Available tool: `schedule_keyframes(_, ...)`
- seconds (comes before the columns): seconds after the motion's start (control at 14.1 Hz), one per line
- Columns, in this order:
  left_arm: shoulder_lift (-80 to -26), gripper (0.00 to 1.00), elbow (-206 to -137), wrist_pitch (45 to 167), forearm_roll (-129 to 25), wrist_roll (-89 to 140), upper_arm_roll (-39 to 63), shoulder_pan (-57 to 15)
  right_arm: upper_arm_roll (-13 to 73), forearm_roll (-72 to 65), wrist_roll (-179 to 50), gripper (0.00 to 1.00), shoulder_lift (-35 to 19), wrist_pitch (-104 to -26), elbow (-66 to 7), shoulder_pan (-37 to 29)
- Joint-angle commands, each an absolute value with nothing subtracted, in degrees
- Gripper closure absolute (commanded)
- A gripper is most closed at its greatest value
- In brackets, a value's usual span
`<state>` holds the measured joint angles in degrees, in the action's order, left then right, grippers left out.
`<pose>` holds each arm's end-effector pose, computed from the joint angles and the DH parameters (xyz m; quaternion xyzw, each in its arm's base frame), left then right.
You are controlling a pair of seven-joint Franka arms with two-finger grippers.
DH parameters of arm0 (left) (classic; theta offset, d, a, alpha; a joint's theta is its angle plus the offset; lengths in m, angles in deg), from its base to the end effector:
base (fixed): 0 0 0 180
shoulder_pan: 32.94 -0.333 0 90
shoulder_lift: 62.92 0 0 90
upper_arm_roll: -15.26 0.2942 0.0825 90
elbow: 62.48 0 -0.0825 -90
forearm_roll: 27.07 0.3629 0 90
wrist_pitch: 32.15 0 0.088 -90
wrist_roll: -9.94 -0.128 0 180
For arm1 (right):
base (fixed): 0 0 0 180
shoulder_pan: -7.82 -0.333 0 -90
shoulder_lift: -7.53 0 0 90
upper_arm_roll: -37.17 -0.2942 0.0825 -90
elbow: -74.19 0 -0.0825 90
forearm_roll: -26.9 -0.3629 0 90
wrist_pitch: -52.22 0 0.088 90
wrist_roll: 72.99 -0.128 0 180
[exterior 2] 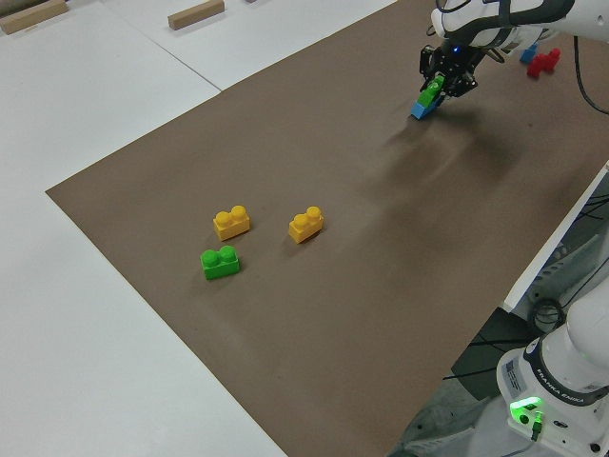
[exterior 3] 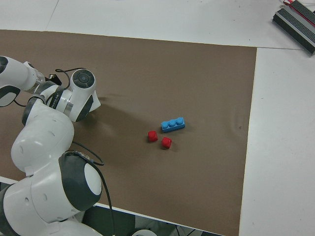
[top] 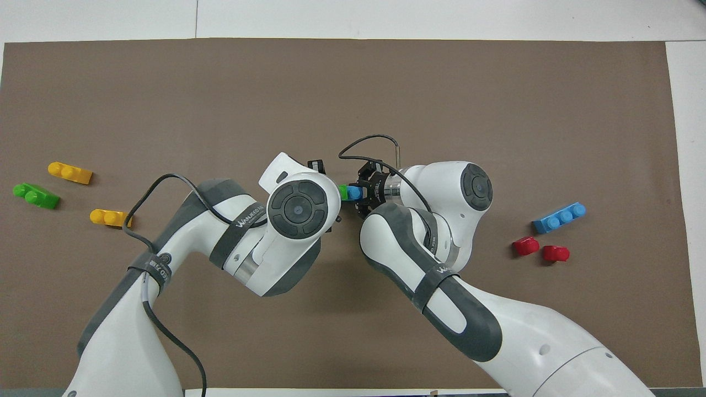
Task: Remove green block with left arm and hold with right
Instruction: 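Pull the green brick away with the left gripper while the right gripper pulls blue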
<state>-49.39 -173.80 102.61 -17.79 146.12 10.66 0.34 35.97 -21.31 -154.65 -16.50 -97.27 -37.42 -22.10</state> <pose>0.4798 -0.3652 0.3498 0.6876 0.7189 0.0574 0.0840 0.5364 0.3138 0.2606 -0.6792 0.6807 0.1496 0.2302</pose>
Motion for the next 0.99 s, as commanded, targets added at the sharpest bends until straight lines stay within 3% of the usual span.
schedule_keyframes(0.0, -55.0, 1.00, -174.5, 98.5, -16.4, 145.5, 11.0, -1.3, 35.7, -22.8, -154.1, 1.00, -16.6, -96.0, -37.8, -21.4)
schedule_keyframes(0.42, -59.8, 1.00, -174.5, 93.2, -19.8, 137.2, 11.0, -6.2, 36.0, -22.4, -154.3, 1.00, -16.2, -93.7, -36.0, -19.8)
schedule_keyframes(0.64, -60.1, 1.00, -174.4, 92.6, -23.4, 127.0, 11.0, -12.6, 36.5, -16.7, -153.1, 1.00, -13.3, -81.6, -32.0, -12.3)
schedule_keyframes(0.92, -60.0, 1.00, -175.2, 92.7, -28.1, 107.9, 11.0, -21.6, 36.4, -10.6, -137.6, 1.00, -11.1, -69.3, -31.7, 1.3)
